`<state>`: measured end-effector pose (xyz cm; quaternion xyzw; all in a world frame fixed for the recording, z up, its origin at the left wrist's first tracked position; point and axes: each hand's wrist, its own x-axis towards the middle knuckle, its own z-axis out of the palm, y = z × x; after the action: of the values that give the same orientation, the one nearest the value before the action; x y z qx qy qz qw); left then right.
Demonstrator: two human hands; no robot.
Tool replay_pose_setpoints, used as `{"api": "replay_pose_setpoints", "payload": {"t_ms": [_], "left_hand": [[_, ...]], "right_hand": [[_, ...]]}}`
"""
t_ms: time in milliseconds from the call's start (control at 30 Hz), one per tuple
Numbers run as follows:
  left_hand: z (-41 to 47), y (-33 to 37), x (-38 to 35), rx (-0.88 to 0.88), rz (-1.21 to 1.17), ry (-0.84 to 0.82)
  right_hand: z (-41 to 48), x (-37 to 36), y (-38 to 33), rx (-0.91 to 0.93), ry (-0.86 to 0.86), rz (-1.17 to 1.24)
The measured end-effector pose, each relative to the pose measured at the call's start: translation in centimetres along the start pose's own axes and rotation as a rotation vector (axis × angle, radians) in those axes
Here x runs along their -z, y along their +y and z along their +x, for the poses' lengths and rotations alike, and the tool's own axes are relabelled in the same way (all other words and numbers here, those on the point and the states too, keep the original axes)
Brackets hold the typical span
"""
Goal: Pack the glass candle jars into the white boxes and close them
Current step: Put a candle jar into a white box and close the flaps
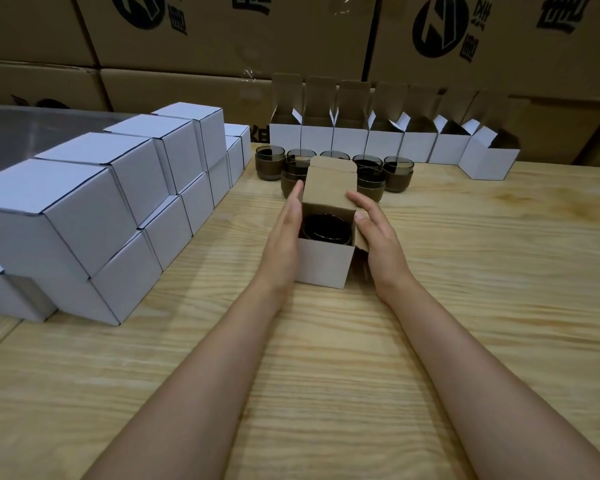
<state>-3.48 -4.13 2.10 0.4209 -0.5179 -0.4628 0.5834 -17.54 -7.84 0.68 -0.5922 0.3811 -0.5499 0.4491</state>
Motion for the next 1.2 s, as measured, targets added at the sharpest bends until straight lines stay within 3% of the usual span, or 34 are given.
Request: {"api": "replay_pose_setpoints", "payload": {"t_ms": [100, 300, 333, 467, 533, 767, 933, 1067, 1200], "left_hand": [[0.0, -0.1, 0.2, 0.034, -0.026, -0.041], [0.5, 0.2, -0.3, -0.008, -0.016, 0.065], [0.6, 0.2, -0.5, -0.015, -0.021, 0.083], [0.9, -0.3, -1.2, 0.042, -0.065, 0.150], [0.9, -0.5, -1.4, 0.092, -0.072, 0.170], [0.9, -0.5, -1.5, 0.051, -0.098, 0.109], [0.6, 0.1, -1.5, 0.057, -0.130, 0.104], [0.6, 0.0, -1.6, 0.050, -0.141, 0.144], [0.6, -0.4, -1.8, 0.023, -0.137, 0.162]], "right_hand": [[0.0, 0.0, -0.1, -0.011, 0.004, 0.011], [-0.2, 0.0, -0.3, -0.009, 0.043, 0.015], [-0.1, 0.0, -0.4, -0.006, 0.058, 0.074], [0.0, -0.2, -0.7, -0.181, 0.083, 0.709], [-0.1, -0.5, -0.7, -0.198, 0.111, 0.808], [0.0, -0.8, -0.4, -0.157, 0.069, 0.478], [0.3, -0.8, -1.5, -0.027, 0.003, 0.255], [-0.3, -1.4, -1.6, 0.021, 0.070, 0.269], [-0.9, -1.3, -1.5, 0.061, -0.008, 0.269]]}}
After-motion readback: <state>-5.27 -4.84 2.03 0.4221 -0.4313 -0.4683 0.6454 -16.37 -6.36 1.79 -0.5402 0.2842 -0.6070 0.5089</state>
